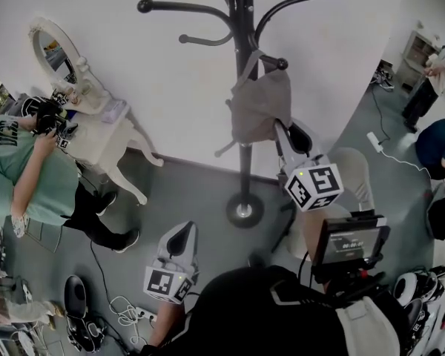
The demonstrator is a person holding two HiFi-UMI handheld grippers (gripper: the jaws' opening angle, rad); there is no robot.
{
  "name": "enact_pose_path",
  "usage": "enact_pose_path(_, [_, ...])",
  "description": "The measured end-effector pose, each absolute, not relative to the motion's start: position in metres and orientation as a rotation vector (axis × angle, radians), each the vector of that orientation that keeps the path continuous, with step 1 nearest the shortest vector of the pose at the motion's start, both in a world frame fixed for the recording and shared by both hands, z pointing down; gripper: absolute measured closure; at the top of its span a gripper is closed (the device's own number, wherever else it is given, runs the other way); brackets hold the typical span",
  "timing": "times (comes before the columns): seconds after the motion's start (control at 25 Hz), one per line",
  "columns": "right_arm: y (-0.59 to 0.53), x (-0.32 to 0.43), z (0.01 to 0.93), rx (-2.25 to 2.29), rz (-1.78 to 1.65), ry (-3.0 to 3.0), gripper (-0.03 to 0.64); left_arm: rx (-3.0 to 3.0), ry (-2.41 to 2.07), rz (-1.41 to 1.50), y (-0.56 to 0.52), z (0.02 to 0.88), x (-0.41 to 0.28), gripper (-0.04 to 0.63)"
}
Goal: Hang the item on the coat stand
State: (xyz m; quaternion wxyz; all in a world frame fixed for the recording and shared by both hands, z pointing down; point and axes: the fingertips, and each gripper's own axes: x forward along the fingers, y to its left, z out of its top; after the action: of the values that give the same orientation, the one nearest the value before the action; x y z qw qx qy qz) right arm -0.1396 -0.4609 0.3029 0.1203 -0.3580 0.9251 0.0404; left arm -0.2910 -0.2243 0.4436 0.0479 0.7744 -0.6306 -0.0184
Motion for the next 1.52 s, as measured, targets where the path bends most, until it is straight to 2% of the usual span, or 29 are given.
enact_pose_path(0.68, [-0.456, -0.151, 0.337, -1.019, 0.164, 2.758, 0.526, 2.329, -1.941, -0.054, -0.208, 0.446, -0.287, 0.575])
enact_pose_path(0.8, [-0.454, -0.15, 0.34, -1.021, 0.172, 2.772, 0.468, 2.333, -1.939, -0.049, -0.206, 0.445, -0.285, 0.575])
enact_pose_path(0.96, [-0.449, -0.144, 0.342, -1.041, 0.176, 2.775, 0.433, 2.34, -1.934, -0.037, -0.201, 0.445, -0.283, 0.575])
enact_pose_path(1.52, [-0.407, -0.117, 0.324, -1.077, 0.245, 2.766, 0.38, 2.395, -1.875, -0.046, -0.182, 0.444, -0.265, 0.575])
